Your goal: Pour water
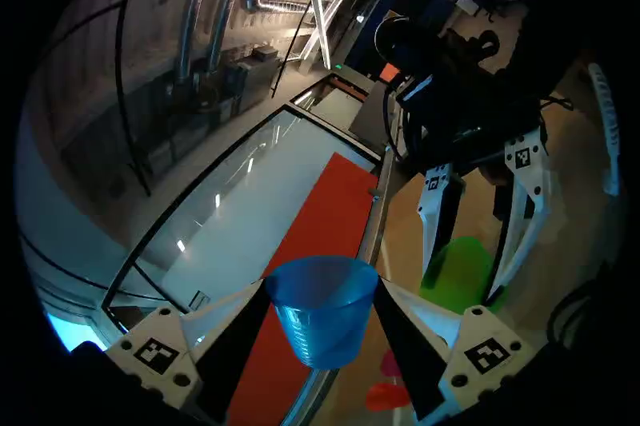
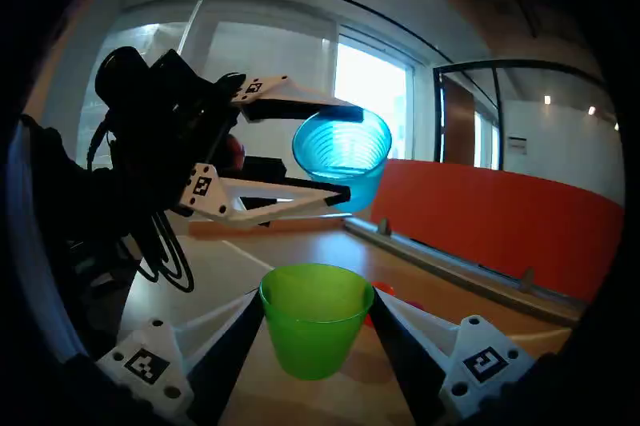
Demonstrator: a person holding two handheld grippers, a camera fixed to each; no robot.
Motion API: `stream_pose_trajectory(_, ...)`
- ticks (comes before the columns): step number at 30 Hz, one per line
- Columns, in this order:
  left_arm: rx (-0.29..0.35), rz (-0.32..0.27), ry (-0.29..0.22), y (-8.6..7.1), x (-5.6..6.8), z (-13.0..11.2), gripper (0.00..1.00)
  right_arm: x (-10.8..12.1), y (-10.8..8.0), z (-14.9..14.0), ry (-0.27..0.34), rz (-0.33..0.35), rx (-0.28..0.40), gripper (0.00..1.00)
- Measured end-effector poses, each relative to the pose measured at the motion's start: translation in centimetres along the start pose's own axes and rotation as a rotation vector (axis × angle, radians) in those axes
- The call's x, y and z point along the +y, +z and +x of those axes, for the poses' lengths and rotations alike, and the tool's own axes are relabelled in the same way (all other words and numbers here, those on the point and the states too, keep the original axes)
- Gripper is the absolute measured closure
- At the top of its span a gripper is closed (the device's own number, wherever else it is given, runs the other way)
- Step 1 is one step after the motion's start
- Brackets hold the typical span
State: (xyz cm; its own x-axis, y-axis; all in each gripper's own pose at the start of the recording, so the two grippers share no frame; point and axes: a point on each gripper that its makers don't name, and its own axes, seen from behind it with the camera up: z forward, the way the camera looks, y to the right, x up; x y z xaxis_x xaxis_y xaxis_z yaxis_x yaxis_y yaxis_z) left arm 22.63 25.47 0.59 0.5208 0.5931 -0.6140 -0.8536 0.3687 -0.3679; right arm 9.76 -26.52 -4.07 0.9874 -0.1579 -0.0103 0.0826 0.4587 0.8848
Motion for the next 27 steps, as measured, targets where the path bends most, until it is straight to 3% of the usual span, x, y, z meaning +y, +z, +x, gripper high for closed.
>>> stream_pose_trajectory(27,0.010,0.007,0.129,-0.06,0.60,0.80,0.12,0.05,-0.05,0.43,-0.007,-0.006,0.008,0.07)
